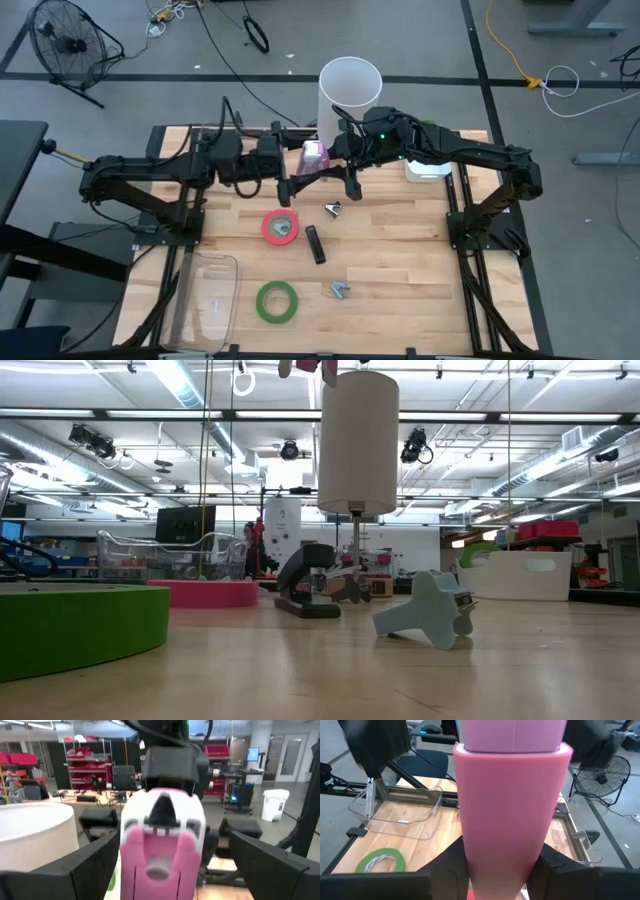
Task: Pick and place Stapler, Stapler remover, tape
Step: Put the pink stapler into the top transparent bin
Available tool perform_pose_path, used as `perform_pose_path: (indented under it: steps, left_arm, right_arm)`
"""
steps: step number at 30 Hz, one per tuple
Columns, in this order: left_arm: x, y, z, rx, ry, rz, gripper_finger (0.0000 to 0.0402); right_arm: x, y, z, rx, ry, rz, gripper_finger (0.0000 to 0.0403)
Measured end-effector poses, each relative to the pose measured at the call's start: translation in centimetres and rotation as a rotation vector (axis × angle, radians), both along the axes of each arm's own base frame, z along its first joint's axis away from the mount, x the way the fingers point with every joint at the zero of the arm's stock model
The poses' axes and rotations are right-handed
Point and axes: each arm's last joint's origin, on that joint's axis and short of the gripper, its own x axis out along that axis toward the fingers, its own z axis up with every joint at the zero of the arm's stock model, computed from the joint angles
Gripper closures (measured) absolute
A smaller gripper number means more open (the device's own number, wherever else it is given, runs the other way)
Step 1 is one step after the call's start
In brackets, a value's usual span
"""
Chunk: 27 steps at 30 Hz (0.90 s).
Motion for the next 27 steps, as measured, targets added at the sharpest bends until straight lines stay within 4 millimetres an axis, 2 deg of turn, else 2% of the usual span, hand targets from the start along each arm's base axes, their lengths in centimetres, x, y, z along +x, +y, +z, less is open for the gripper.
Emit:
perform_pose_path:
  steps: [3,7,17,27]
  left_arm:
    - [-0.22,-0.01,0.61,0.001,-0.027,0.000,0.0050]
    - [-0.10,0.00,0.34,0.000,-0.008,0.000,0.0091]
    - [-0.11,-0.04,0.10,0.006,0.021,-0.001,0.0224]
    - [-0.12,-0.04,0.07,0.004,0.025,-0.001,0.0227]
  right_arm:
    - [-0.01,0.00,-0.02,0.001,0.003,0.000,0.0273]
    - [-0.02,0.00,-0.04,0.001,0.004,0.001,0.0273]
    - [-0.03,0.07,-0.07,0.004,0.007,0.013,0.0271]
    - [-0.03,0.10,-0.06,0.009,0.006,0.027,0.0266]
